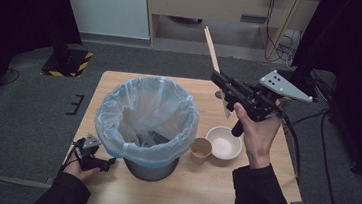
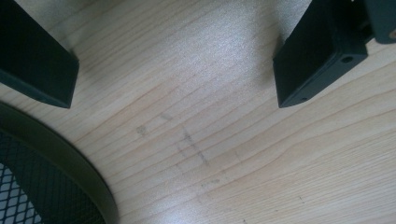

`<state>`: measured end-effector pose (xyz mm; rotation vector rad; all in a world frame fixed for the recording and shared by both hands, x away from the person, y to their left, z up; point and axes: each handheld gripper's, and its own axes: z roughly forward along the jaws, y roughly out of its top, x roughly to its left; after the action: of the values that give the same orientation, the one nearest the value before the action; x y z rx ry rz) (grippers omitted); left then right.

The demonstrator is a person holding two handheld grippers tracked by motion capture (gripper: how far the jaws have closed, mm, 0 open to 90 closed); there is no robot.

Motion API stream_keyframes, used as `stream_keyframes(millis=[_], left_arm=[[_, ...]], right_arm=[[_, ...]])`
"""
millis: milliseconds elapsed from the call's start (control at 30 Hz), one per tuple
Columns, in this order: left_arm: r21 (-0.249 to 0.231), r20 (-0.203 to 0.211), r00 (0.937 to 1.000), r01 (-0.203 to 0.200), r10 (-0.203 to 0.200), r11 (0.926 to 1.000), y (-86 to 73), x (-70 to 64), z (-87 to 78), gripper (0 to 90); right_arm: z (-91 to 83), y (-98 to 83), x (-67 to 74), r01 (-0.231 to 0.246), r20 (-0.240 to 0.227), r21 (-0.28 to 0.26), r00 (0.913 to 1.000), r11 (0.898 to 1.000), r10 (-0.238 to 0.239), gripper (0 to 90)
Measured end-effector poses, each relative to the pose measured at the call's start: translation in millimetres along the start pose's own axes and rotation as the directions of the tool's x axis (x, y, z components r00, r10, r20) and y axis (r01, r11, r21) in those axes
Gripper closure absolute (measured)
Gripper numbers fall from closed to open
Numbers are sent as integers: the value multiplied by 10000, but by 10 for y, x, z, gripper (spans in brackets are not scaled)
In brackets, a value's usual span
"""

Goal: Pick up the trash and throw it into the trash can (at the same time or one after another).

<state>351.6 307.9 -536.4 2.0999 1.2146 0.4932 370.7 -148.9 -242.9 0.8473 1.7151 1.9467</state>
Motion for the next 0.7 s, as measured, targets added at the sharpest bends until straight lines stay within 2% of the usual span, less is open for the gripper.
stream_keyframes(millis=[67, 533, 700], left_arm=[[0, 1, 10000, 0, 0, 10000, 0, 0, 0, 0], [0, 2, 10000, 0, 0, 10000, 0, 0, 0, 0], [0, 2, 10000, 1, -1, 10000, 0, 0, 0, 0]], right_arm=[[35, 5, 29, -82, -125, -37, 9999, 10000, 81, 801], [284, 8, 233, 183, -542, 201, 9984, 9996, -172, 801], [374, -4, 302, 117, -739, 217, 9972, 9997, -101, 801]])
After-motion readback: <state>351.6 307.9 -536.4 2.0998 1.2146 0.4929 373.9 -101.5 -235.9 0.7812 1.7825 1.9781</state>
